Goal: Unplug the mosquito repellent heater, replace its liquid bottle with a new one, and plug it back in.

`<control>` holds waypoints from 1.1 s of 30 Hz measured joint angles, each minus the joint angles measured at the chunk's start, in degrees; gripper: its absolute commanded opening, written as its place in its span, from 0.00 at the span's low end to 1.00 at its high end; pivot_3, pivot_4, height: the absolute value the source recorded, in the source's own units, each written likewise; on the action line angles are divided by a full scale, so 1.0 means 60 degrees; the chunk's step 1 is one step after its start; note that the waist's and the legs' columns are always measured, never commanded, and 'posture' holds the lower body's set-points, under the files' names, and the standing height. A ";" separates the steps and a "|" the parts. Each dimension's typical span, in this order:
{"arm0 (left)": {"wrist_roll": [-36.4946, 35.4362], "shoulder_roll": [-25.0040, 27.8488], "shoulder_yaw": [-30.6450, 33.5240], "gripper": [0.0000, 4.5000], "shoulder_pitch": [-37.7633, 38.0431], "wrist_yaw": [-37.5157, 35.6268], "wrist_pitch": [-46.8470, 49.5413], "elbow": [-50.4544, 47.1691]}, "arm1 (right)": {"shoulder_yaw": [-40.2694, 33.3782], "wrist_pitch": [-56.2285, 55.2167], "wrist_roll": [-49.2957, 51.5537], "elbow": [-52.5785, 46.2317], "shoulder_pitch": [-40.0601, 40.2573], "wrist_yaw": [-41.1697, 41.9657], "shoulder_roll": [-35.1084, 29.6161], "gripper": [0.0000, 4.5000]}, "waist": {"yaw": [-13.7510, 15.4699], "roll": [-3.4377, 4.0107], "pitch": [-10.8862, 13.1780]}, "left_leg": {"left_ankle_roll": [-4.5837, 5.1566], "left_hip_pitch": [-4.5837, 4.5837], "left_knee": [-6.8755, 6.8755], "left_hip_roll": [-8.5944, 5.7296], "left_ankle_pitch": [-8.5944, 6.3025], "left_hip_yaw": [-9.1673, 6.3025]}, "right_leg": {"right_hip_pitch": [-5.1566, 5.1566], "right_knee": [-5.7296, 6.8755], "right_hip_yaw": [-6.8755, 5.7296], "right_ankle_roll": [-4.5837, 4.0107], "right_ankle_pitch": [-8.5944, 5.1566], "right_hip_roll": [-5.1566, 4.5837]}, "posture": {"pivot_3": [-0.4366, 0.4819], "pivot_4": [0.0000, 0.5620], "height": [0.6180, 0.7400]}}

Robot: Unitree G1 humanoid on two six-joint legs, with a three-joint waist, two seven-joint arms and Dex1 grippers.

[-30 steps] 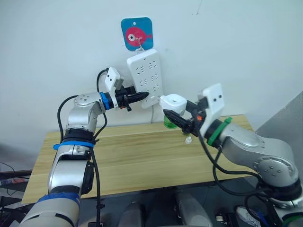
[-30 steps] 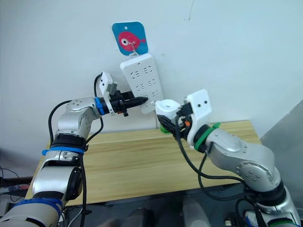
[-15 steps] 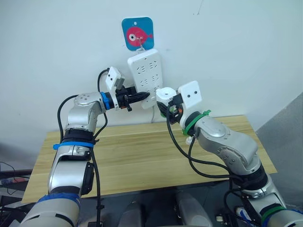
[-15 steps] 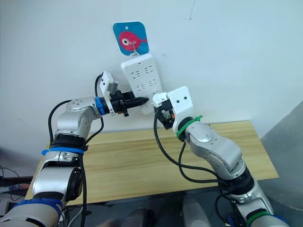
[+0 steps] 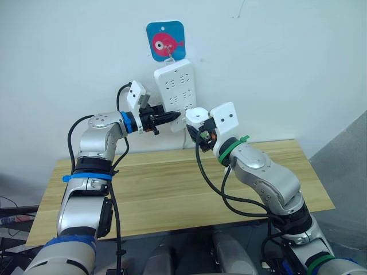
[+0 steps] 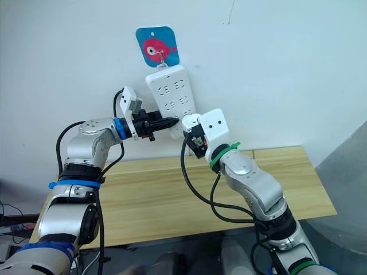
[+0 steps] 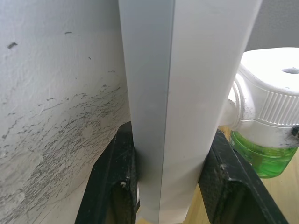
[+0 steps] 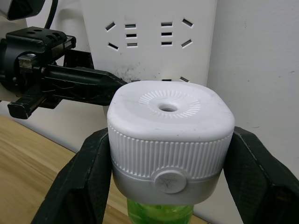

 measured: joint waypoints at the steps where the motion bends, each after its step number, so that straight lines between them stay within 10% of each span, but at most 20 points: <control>1: 0.0000 0.0000 0.0002 0.29 0.0013 0.0005 0.0008 -0.0031 | -0.0020 -0.0044 -0.0096 0.0000 0.0054 0.0058 0.0051 0.66 | -0.0001 0.0000 0.0000 | 0.0000 0.0000 0.0000 0.0000 0.0000 0.0000 | 0.0000 0.0000 0.0000 0.0000 0.0000 0.0000 | 0.25 0.28 0.94; 33: -0.0044 -0.0062 0.0001 0.29 0.0129 0.0201 0.0093 -0.0279 | -0.0434 0.0081 -0.1442 -0.0218 0.0296 0.0856 0.0783 0.66 | 0.0002 0.0000 0.0000 | -0.0003 -0.0003 -0.0001 -0.0006 0.0001 -0.0012 | -0.0002 0.0004 -0.0009 -0.0001 0.0000 -0.0011 | 0.25 0.27 0.94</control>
